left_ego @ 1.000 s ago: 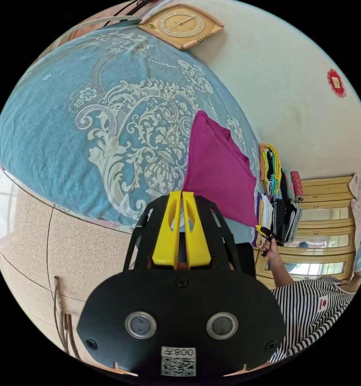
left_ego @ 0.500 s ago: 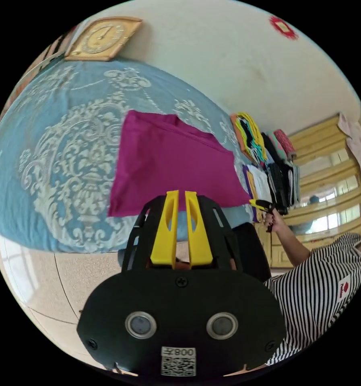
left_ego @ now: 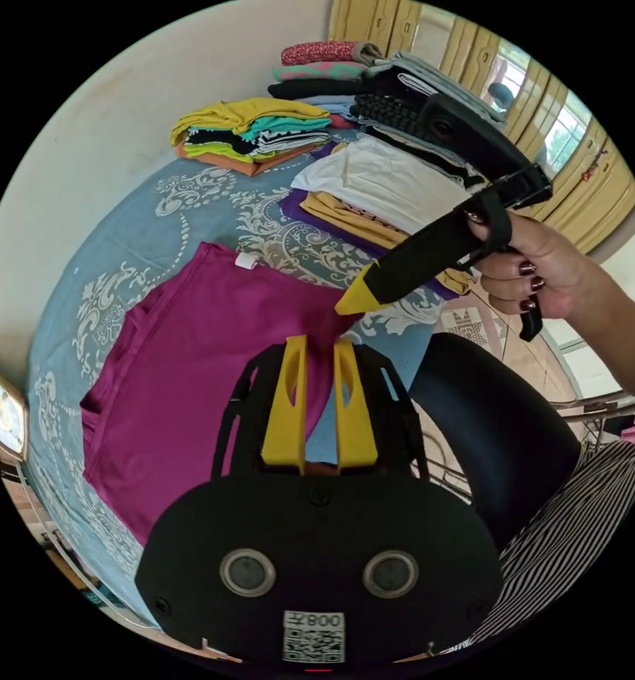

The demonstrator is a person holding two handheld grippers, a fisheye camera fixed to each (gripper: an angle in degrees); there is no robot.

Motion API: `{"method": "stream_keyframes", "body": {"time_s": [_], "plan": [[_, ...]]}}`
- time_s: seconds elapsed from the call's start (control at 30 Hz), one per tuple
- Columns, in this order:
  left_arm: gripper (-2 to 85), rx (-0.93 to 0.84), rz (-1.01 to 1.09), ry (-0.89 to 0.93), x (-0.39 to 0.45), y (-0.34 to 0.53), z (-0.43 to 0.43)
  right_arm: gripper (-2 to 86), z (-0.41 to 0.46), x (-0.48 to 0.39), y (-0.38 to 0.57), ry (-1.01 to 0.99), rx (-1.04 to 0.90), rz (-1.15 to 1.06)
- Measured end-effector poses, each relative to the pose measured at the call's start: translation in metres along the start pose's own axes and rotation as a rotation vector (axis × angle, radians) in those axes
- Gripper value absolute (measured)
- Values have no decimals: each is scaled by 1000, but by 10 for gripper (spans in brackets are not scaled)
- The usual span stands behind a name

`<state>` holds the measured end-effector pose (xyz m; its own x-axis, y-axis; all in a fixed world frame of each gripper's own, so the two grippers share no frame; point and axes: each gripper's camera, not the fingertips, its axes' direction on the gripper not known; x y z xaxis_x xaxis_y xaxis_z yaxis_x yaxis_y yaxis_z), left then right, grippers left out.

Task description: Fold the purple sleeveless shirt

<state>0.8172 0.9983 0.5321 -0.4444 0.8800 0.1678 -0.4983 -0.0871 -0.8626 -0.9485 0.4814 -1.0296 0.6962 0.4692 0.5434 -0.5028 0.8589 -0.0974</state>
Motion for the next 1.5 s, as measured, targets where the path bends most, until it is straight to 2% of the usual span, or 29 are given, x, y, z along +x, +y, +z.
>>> {"method": "stream_keyframes", "body": {"time_s": [0.13,0.3,0.4,0.67,0.83,1.27,1.5], "plan": [[27,59,-115,81,-13,-2,-6,4,5,8,-15,-27,9,-18],[20,151,-360,245,-48,12,-12,7,-5,41,-35,-35,134,36],[19,166,-406,279,-54,14,-10,19,-1,66,-57,-41,195,78],[17,155,-380,308,-40,1,5,88,51,113,-148,-16,206,182],[16,138,-353,327,-33,-2,15,98,83,121,-196,28,181,187],[16,115,-325,395,-32,14,41,49,183,107,-299,154,56,115],[16,118,-312,420,-40,35,40,29,213,102,-323,137,47,123]]}}
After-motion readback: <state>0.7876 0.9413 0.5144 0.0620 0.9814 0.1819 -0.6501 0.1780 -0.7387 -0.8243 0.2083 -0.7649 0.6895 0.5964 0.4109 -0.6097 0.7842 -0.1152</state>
